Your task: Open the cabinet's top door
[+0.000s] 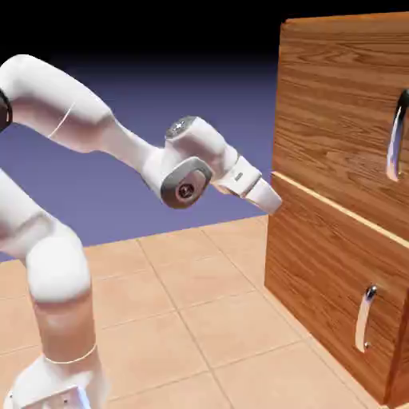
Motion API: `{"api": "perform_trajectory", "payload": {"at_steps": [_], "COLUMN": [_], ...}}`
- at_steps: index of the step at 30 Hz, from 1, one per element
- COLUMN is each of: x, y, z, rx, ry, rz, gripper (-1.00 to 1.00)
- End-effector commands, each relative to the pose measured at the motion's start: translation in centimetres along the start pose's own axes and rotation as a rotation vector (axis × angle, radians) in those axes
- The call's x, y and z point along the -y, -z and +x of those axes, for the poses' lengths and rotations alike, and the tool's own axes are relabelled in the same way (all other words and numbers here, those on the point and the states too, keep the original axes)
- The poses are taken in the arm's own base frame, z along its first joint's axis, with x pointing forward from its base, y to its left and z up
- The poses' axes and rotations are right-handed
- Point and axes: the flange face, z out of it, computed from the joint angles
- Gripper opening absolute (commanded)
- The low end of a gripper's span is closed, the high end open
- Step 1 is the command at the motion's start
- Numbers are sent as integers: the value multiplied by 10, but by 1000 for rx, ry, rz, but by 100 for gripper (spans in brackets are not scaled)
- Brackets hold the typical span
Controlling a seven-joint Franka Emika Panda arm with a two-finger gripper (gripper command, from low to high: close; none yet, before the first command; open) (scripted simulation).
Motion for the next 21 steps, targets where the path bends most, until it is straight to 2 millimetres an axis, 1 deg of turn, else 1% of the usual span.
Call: {"api": "perform_trajectory", "payload": {"at_steps": [1,6,11,16,21], "x": [7,33,50,55,50], "y": [7,41,76,107,133], "z": [6,36,65,93,121], "rx": [-17,-102,-184,-262,-333], "ry": [6,30,44,49,46], "rz": [21,122,218,306,383], "gripper": [0,0,0,0,0]}}
